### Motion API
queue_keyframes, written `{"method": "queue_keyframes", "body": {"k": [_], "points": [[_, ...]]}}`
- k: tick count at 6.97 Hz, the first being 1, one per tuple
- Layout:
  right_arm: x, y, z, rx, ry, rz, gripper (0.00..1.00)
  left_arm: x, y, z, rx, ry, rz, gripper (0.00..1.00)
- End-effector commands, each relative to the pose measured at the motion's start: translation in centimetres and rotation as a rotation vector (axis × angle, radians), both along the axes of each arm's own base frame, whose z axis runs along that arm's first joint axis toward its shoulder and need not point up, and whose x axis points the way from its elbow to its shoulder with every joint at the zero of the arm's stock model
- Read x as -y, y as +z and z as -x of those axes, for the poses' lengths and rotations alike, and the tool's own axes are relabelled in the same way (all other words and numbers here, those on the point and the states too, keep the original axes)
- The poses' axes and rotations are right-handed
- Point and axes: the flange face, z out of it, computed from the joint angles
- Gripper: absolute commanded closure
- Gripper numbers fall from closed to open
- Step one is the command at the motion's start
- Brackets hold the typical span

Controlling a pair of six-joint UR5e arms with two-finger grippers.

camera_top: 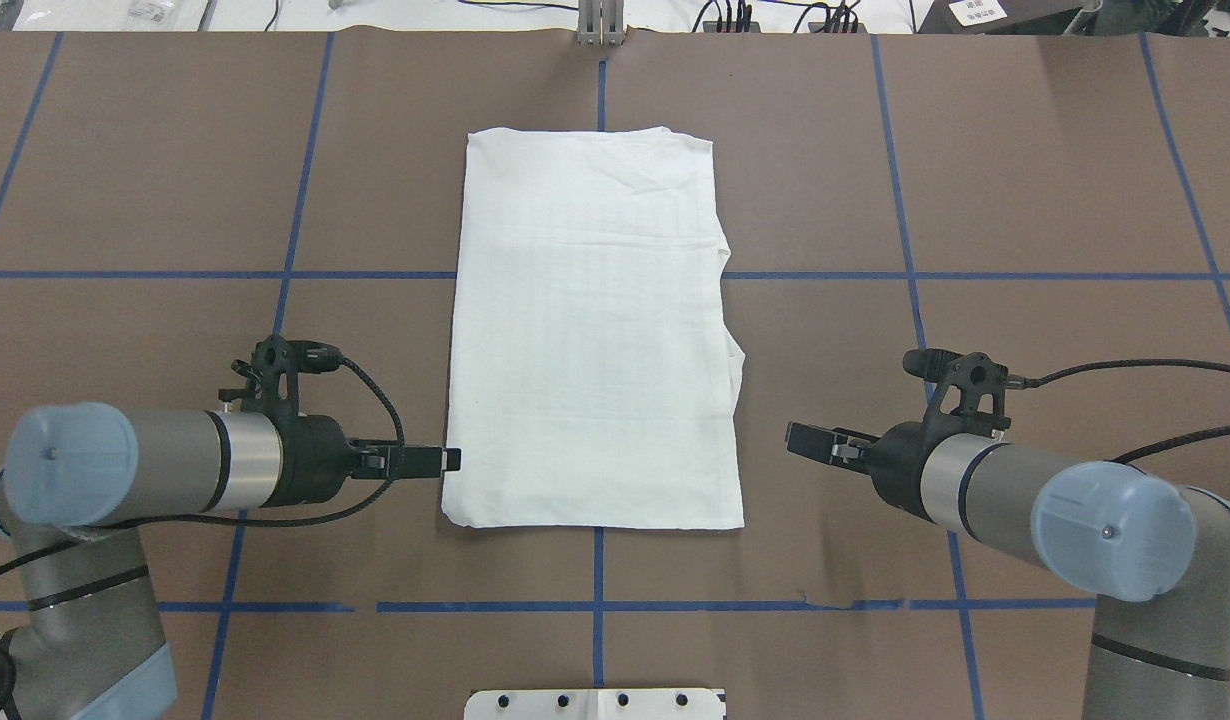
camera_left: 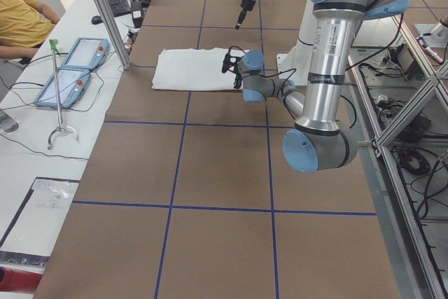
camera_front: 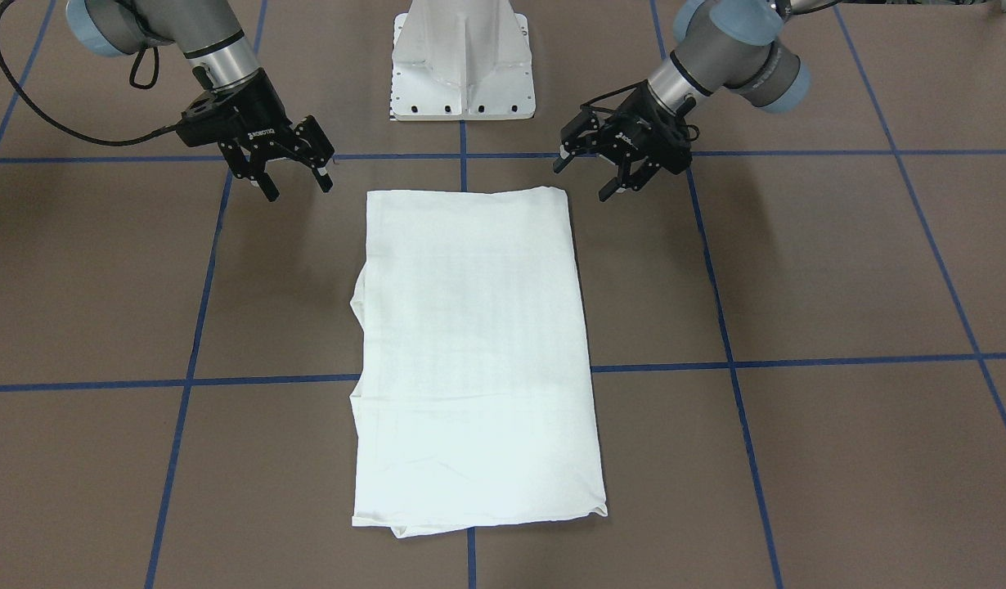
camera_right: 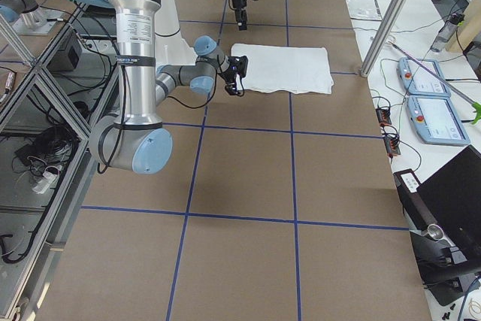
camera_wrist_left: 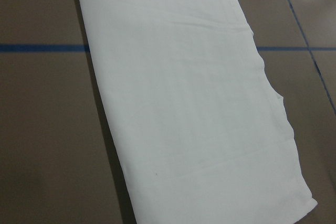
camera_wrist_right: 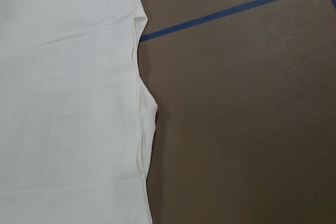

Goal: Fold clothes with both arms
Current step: 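Move both grippers to the shirt sides nearest the robot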

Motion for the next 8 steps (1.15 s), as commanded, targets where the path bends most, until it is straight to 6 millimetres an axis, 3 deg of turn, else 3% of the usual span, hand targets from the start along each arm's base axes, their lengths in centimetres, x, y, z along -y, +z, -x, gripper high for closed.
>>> {"method": "queue_keyframes", "body": {"k": [1, 2, 4, 8], "points": [[-0.3, 0.0, 0.2, 0.001, 0.005, -0.003, 0.00, -1.1, 1.2, -3.5, 0.025, -0.009, 0.031, 0.00], [-0.3, 0.0, 0.2, 0.002, 0.005, -0.002, 0.00, -1.0, 1.2, -4.1, 0.028, -0.008, 0.033, 0.06], [-0.4, 0.0, 0.3, 0.000, 0.005, -0.002, 0.00, -0.8, 1.8, -5.0, 0.039, -0.009, 0.052, 0.37], [-0.4, 0.0, 0.3, 0.001, 0.005, -0.002, 0.00, -1.1, 2.1, -5.9, 0.043, 0.001, 0.086, 0.34]]}}
